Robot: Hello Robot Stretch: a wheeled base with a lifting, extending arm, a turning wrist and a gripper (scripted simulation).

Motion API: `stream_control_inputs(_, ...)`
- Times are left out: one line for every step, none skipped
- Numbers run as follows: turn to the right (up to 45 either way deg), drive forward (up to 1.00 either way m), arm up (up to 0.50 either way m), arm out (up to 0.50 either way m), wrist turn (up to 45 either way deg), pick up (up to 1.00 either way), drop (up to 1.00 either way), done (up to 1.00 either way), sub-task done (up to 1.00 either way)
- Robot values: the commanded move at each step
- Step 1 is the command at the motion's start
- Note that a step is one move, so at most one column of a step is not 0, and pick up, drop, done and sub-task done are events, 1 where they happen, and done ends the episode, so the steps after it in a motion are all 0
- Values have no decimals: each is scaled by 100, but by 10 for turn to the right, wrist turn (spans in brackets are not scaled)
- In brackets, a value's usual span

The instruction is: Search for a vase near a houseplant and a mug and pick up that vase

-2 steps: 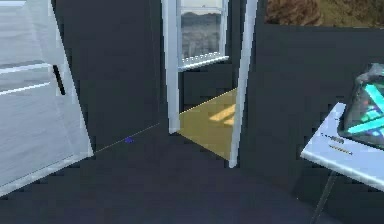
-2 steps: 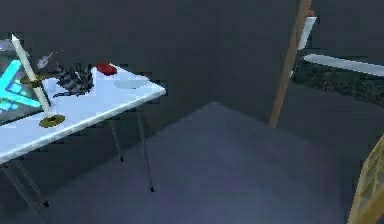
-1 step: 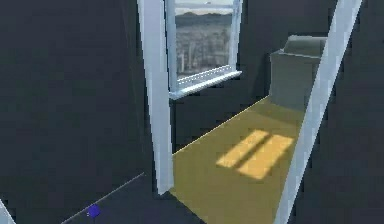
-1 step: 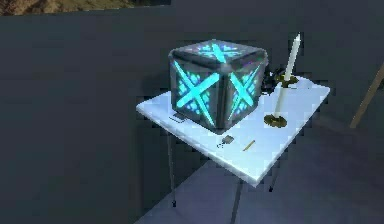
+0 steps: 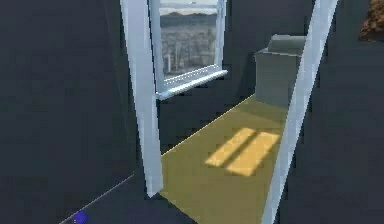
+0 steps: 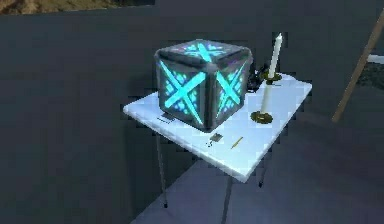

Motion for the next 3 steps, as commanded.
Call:
stream_control_inputs(0,55,0,0,0,0,0,0,0)
stream_control_inputs(210,0,0,0,0,0,0,0,0)
stream_control_inputs(0,60,0,0,0,0,0,0,0)
